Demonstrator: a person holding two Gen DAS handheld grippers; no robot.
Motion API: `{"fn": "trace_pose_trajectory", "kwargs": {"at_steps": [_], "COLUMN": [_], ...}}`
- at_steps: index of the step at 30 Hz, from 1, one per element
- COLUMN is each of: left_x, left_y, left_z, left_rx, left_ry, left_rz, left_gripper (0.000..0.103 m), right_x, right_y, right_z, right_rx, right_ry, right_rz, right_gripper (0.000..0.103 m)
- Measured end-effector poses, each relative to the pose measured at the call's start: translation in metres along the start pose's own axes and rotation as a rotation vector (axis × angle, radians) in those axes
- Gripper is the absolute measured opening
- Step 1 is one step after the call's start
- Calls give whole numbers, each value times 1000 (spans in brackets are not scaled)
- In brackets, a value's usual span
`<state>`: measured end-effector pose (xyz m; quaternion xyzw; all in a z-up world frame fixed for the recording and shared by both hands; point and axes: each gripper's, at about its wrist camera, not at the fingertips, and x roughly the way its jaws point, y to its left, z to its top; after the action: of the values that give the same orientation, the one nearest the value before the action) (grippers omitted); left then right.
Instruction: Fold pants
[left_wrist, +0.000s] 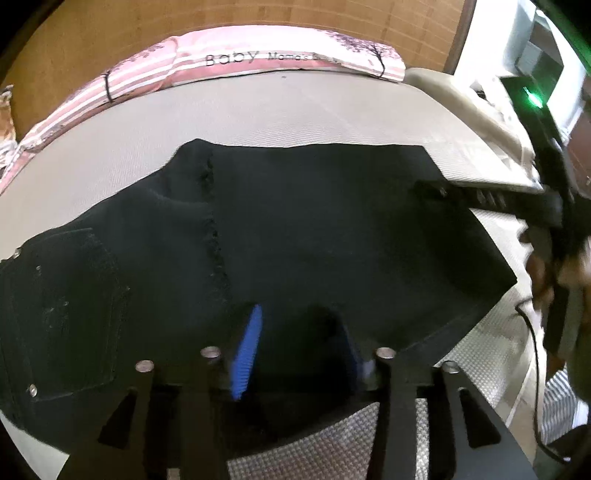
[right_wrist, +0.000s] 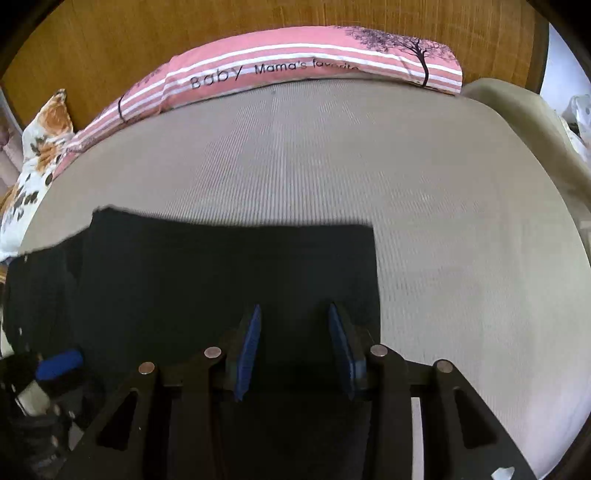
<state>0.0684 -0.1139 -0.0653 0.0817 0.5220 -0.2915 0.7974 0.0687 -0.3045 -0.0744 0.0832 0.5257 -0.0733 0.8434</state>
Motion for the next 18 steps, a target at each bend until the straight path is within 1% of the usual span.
{"fn": "trace_pose_trajectory", "kwargs": {"at_steps": [2, 4, 7, 9, 12, 18], "left_x": [-4, -9, -20, -28, -39, -66], "left_y": [0, 3, 9, 16, 26, 60], "left_z": [-2, -4, -9, -12, -17, -27], "left_rx": [-3, -11, -32, -51, -80, -215], "left_ry": [-7, -16, -34, -48, -61, -91], "left_rz": [20, 31, 67, 92, 126, 91], "left_gripper": [49, 50, 54, 58, 60, 61], "right_x": [-5, -10, -17, -19, -23, -26], "right_y": [4, 5, 11, 17, 30, 63], "right_z": [-10, -19, -29, -34, -42, -50], "right_rx": [1, 23, 44, 42, 27, -27], "right_ry": [3, 17, 37, 47, 59, 88], "right_rz": [-2, 19, 44, 50, 54, 95], "right_gripper": [37, 37, 37, 39, 42, 44]}}
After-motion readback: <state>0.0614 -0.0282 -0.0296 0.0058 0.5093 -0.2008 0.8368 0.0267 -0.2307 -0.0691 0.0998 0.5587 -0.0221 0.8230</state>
